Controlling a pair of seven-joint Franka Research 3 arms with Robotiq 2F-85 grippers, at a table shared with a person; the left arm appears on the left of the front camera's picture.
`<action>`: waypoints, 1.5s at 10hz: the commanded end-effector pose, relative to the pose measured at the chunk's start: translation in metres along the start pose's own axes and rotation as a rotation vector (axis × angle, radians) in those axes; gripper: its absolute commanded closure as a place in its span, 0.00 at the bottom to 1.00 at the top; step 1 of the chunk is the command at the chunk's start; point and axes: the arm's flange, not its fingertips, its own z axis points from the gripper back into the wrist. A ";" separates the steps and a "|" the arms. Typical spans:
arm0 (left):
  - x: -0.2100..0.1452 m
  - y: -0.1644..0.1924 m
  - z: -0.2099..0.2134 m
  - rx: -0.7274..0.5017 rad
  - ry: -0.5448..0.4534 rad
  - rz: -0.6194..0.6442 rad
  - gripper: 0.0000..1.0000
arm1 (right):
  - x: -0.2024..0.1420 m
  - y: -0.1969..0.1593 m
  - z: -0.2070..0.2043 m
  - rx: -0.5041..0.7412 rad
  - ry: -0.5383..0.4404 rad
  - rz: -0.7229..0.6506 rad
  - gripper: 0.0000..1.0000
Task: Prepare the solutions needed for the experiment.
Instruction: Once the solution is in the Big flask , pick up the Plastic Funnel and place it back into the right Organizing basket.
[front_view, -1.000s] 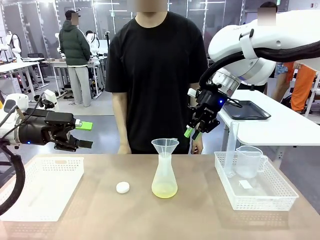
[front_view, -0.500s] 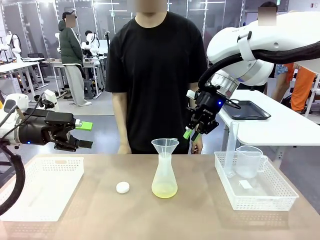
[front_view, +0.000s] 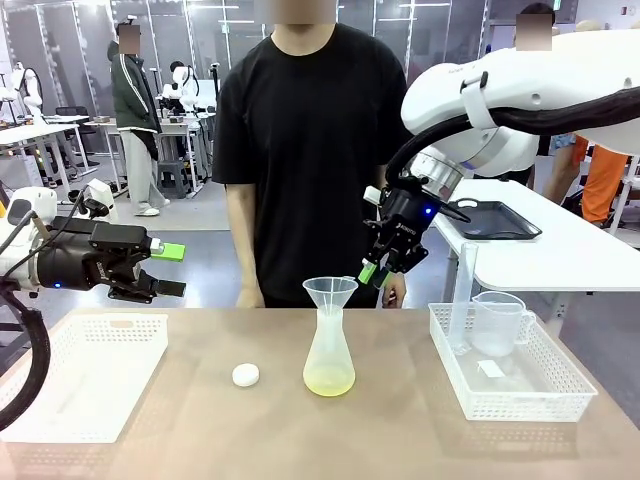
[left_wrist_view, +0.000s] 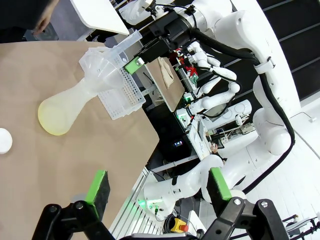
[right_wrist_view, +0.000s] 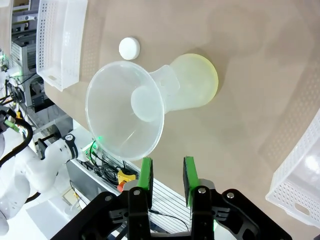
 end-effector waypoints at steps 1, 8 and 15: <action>0.002 -0.002 -0.002 -0.022 -0.016 0.017 0.00 | 0.016 0.003 -0.003 -0.026 0.027 -0.066 0.67; 0.002 -0.002 -0.002 -0.022 -0.016 0.017 0.00 | 0.033 0.004 -0.019 0.019 0.007 -0.062 0.67; 0.002 -0.002 -0.002 -0.022 -0.016 0.017 0.00 | 0.035 0.014 -0.032 0.009 0.033 -0.064 0.67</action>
